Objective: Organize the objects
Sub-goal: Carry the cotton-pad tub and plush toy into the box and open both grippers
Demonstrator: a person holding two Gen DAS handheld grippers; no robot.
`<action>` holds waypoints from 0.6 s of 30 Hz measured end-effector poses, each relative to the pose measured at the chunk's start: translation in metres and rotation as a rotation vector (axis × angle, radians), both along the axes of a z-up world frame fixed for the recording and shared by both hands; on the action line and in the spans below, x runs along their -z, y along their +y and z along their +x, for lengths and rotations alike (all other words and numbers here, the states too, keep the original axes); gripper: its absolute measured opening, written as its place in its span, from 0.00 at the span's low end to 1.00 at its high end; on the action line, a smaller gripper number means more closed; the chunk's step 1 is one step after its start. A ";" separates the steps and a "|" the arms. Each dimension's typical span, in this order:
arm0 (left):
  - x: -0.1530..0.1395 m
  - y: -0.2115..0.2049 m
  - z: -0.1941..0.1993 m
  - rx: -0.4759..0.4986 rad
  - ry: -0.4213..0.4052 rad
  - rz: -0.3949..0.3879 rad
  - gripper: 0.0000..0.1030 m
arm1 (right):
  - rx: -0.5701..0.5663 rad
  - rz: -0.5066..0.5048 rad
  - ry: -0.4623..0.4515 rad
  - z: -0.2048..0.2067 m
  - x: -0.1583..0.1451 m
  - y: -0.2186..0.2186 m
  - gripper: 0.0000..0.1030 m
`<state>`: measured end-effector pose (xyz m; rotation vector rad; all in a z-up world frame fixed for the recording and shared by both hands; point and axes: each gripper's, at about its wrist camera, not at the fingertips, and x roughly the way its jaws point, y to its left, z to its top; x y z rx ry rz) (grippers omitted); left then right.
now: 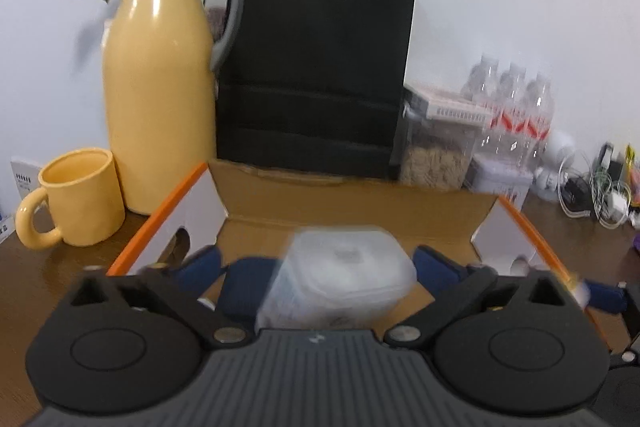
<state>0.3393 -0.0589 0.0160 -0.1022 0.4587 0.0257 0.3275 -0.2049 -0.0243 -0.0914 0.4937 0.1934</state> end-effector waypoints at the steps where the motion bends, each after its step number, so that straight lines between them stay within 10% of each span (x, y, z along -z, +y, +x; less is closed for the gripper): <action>1: -0.001 -0.001 -0.001 -0.001 -0.004 0.003 1.00 | 0.000 0.001 0.000 -0.001 0.000 0.000 1.00; 18: -0.012 -0.004 -0.021 -0.019 -0.102 0.006 1.00 | 0.004 0.005 -0.042 -0.010 -0.010 -0.002 1.00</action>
